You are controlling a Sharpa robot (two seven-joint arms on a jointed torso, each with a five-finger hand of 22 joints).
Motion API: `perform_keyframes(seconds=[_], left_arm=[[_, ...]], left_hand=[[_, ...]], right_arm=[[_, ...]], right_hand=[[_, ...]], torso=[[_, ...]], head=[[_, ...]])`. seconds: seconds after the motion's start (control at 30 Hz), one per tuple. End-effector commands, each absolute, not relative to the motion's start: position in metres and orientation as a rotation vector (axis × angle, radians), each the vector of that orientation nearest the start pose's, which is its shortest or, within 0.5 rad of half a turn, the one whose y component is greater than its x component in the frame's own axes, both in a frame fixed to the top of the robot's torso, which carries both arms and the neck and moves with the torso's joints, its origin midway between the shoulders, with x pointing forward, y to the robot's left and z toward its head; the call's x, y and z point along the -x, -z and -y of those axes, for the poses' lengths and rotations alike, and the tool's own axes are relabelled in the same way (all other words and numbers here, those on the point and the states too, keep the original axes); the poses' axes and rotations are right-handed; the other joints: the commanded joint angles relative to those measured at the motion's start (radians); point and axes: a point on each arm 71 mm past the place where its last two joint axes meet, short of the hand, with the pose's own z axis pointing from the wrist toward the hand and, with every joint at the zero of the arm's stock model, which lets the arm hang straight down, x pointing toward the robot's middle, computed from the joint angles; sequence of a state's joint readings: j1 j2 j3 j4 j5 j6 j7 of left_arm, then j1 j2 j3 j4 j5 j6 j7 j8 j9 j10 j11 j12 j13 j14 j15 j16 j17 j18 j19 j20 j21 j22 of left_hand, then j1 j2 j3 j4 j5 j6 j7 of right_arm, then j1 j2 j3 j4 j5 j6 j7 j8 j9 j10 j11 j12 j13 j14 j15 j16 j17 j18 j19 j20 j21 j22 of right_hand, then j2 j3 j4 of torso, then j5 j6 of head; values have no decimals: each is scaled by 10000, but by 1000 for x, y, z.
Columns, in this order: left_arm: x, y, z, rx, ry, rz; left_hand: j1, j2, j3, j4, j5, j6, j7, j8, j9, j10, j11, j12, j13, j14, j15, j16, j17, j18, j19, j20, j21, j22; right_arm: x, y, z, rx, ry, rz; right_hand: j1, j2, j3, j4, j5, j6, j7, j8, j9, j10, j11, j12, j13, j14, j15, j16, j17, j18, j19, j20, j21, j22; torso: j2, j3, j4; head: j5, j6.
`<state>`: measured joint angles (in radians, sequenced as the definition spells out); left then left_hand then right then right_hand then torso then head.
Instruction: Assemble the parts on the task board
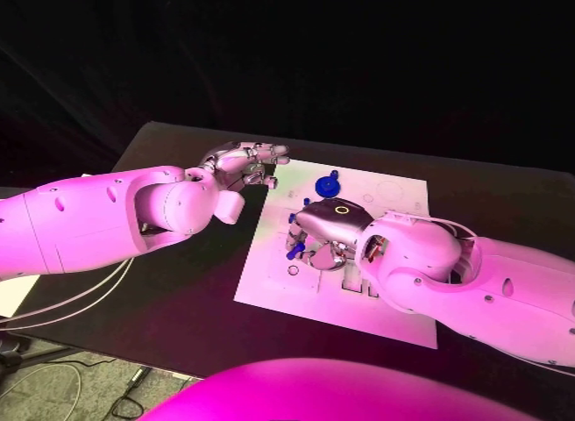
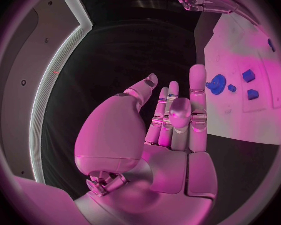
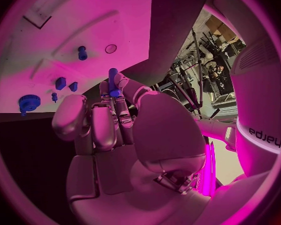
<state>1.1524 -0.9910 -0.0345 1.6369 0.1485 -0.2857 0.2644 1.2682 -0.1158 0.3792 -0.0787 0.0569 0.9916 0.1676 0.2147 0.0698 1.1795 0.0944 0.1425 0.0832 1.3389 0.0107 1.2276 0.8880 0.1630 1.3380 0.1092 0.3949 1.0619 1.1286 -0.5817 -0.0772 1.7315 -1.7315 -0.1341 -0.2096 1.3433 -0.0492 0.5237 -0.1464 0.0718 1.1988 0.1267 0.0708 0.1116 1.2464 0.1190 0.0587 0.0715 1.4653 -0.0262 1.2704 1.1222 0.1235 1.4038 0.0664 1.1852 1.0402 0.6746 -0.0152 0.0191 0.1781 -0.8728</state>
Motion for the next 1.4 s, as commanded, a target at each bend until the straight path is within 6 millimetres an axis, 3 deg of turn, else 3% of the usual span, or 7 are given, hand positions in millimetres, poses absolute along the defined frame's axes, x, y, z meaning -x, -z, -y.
perform_keyframes(seconds=[0.03,0.6,1.4], left_arm=[[-457,198,-244,14193,15125,-14804],[-455,198,-236,14271,15327,-14984],[-455,199,-234,14364,15274,-15194]], left_hand=[[29,101,-63,-11,23,65,-1,40,-7,65,-11,53,16,-50,3,-67,-9,158,-98,4,-20,-9],[76,158,-60,-16,27,102,-17,47,-7,69,-27,103,24,-73,-11,-80,-43,164,-115,-6,-55,-30],[141,194,-45,-42,29,111,-24,42,-12,58,-38,135,27,-82,-21,-82,-59,167,-120,-16,-62,-40]], right_arm=[[-386,209,21,7389,-7486,-17130],[-382,219,11,7651,-7634,-17661],[-376,224,7,7741,-7792,-17888]], right_hand=[[17,79,203,-170,-47,67,-9,41,-18,748,-678,56,10,333,-72,33,-3,-163,2,-30,34,8],[-59,46,183,-155,-34,97,-25,44,-1,778,-695,64,16,328,-80,28,-13,-160,-5,-32,36,7],[-78,34,176,-154,-30,103,-29,43,5,785,-699,64,18,328,-84,32,-7,-161,-7,-34,40,12]], torso=[[11,4,16],[6,17,-4],[-4,3,3]], head=[[35,2],[146,2],[222,2]])
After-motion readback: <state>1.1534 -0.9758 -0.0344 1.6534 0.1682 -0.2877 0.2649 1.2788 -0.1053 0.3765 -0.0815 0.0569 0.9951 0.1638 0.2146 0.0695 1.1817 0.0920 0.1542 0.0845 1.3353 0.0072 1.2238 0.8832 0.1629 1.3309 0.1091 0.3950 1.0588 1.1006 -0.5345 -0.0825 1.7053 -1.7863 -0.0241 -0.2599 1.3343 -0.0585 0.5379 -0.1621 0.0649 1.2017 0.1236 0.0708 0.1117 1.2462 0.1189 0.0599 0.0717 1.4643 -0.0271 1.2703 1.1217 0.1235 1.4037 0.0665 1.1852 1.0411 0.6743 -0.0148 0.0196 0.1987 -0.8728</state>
